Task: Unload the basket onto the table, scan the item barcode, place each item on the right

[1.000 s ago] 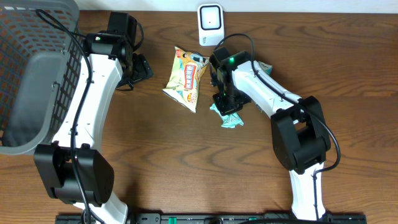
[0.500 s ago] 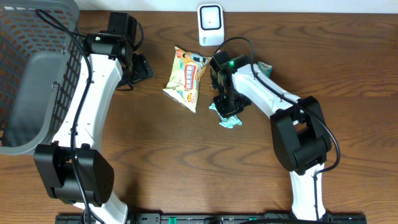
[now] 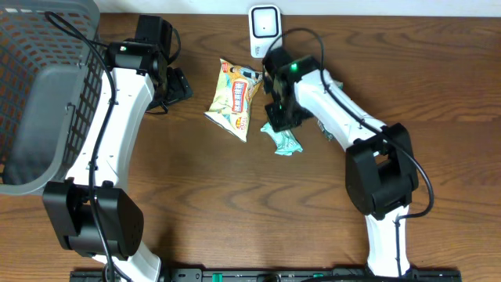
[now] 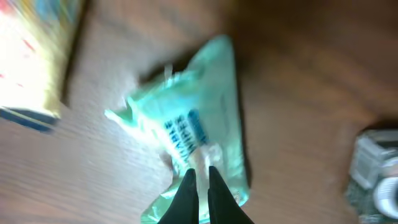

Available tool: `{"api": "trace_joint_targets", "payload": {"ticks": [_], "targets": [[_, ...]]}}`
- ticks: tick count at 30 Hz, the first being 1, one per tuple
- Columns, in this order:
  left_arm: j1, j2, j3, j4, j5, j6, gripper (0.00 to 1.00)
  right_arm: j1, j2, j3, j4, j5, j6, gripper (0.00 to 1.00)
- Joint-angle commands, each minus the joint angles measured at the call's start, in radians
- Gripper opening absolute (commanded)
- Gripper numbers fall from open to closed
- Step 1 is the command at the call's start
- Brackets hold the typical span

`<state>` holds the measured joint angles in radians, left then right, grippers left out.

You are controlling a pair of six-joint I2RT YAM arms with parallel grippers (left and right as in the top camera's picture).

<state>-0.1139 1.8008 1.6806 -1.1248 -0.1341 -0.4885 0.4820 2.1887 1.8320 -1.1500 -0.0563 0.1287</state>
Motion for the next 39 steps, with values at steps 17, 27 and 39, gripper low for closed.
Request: {"api": "trace_joint_targets", "payload": {"ticks": [17, 27, 39], "targets": [[0.003, -0.005, 0.003, -0.004, -0.013, 0.017, 0.98, 0.010, -0.015, -0.209, 0.106, -0.003, -0.032, 0.45], [0.003, -0.005, 0.003, -0.004, -0.013, 0.017, 0.98, 0.011, -0.015, -0.245, 0.162, -0.003, -0.033, 0.33], [0.003, -0.005, 0.003, -0.004, -0.013, 0.017, 0.98, -0.013, -0.031, -0.054, 0.142, -0.002, 0.016, 0.01]]}}
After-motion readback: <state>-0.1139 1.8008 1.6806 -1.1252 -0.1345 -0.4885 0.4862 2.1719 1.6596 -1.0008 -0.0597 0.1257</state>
